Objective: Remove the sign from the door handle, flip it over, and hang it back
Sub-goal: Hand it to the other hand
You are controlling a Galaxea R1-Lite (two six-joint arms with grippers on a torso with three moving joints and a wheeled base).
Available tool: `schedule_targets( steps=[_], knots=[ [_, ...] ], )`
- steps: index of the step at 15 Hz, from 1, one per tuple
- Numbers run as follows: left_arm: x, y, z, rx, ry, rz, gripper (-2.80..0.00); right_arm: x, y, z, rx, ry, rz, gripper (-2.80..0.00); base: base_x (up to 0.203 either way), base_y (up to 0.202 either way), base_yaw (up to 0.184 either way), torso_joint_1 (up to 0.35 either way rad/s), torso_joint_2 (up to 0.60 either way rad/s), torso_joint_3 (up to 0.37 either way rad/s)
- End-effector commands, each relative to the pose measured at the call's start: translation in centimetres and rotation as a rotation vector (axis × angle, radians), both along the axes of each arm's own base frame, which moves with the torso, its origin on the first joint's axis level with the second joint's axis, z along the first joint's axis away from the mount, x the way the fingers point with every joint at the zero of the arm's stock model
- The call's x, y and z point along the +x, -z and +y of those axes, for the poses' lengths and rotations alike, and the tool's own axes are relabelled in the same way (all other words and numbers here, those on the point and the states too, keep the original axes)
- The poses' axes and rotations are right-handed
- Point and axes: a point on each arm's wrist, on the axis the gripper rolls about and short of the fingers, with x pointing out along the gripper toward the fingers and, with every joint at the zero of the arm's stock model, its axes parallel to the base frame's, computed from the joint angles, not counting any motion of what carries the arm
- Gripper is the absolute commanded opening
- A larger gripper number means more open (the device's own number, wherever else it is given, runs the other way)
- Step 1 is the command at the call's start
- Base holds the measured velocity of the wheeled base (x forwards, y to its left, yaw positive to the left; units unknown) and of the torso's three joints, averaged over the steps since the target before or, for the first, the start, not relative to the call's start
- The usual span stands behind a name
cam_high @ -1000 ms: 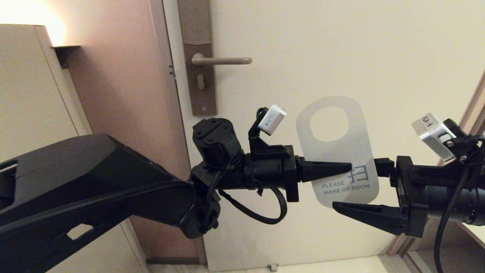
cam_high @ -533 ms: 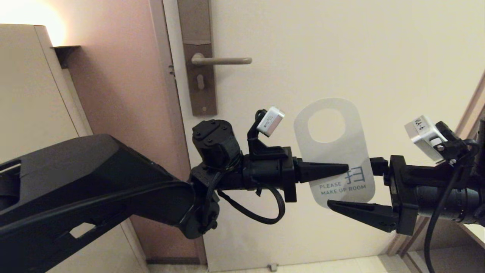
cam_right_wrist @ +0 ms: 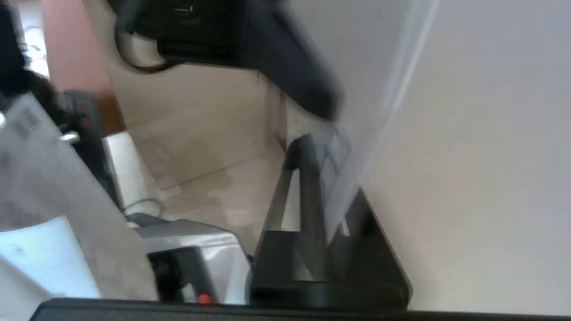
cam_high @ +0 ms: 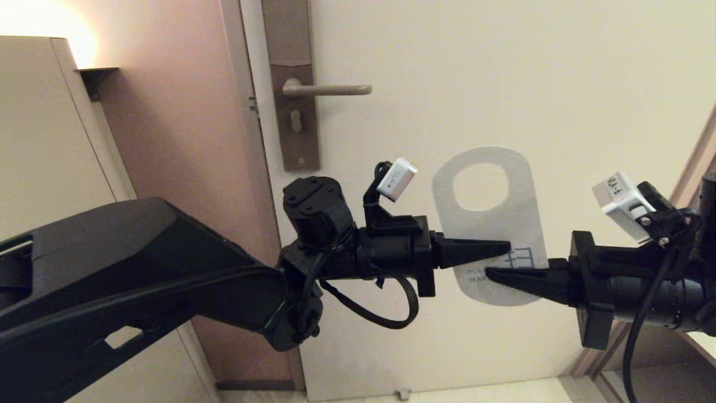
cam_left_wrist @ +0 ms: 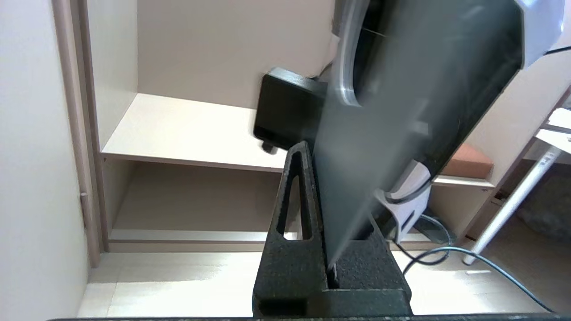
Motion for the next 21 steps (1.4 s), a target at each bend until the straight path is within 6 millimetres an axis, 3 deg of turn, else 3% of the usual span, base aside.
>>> schedule_targets(
  steps=[1, 11, 12, 21],
  knots=[
    [-0.03, -0.01, -0.02, -0.003, 0.006, -0.002, -2.80, 0.03, -0.02, 0.00, 0.001, -0.001, -0.004, -2.80, 0.000, 0.000, 0.000, 0.000, 0.00, 0.000],
    [-0.37, 0.07, 0.04, 0.002, 0.012, -0.002, -2.80, -0.46, -0.04, -0.18, 0.002, -0.002, -0.011, -2.80, 0.000, 0.000, 0.000, 0.000, 0.00, 0.000],
    [-0.51, 0.16, 0.02, 0.005, 0.014, -0.002, 0.00, -0.56, 0.01, -0.22, 0.002, -0.003, -0.009, -2.80, 0.000, 0.000, 0.000, 0.000, 0.00, 0.000],
    [-0.41, 0.54, 0.86, 0.007, -0.004, 0.014, 0.00, -0.91, 0.44, -0.35, -0.007, -0.003, -0.003, -2.80, 0.000, 0.000, 0.000, 0.000, 0.00, 0.000]
  ],
)
